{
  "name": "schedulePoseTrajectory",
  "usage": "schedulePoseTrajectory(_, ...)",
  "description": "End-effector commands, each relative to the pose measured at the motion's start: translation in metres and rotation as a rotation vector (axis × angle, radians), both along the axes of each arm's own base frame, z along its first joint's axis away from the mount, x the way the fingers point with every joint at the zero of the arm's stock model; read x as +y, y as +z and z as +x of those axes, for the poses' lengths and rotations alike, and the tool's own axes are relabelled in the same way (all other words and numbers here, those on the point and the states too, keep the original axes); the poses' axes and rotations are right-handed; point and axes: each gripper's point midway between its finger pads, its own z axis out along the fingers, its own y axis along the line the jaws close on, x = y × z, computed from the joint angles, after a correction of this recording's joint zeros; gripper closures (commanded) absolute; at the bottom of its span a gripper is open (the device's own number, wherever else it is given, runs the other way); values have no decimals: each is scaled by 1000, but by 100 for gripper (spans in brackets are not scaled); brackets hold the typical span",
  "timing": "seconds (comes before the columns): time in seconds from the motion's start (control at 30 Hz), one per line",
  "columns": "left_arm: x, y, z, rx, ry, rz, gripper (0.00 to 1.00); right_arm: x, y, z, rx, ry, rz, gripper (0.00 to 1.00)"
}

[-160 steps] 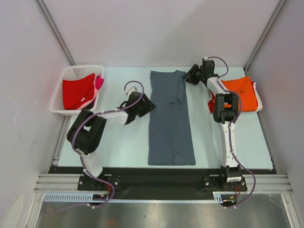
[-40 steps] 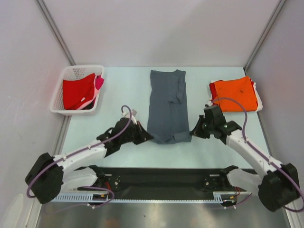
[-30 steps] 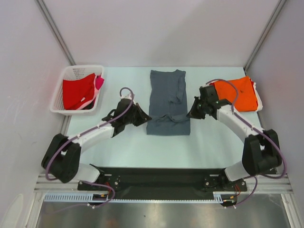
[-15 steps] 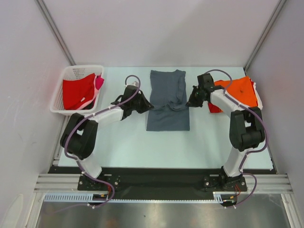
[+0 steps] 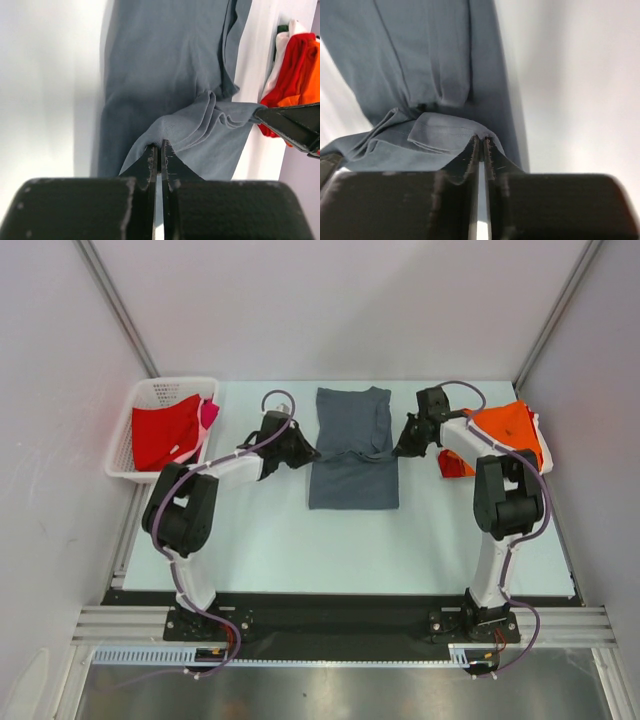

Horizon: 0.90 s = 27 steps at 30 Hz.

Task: Fold and stack the t-shirts
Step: Fold the tshirt

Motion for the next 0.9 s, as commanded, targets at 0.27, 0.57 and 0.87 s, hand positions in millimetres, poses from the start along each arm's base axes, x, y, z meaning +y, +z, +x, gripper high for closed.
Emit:
schedulePoseTrajectory(0.27,14,12,36,-104,24,94,25,-16,27,46,-155,-29,-77,43)
schedulePoseTrajectory(0.57,3,36,49,-144,-44,133,28,26,23,69,-177,103,-208,53)
schedulePoseTrajectory(0.87,-27,44,91,-160,-67,85,33,55,9,105,-195,129,-226,74)
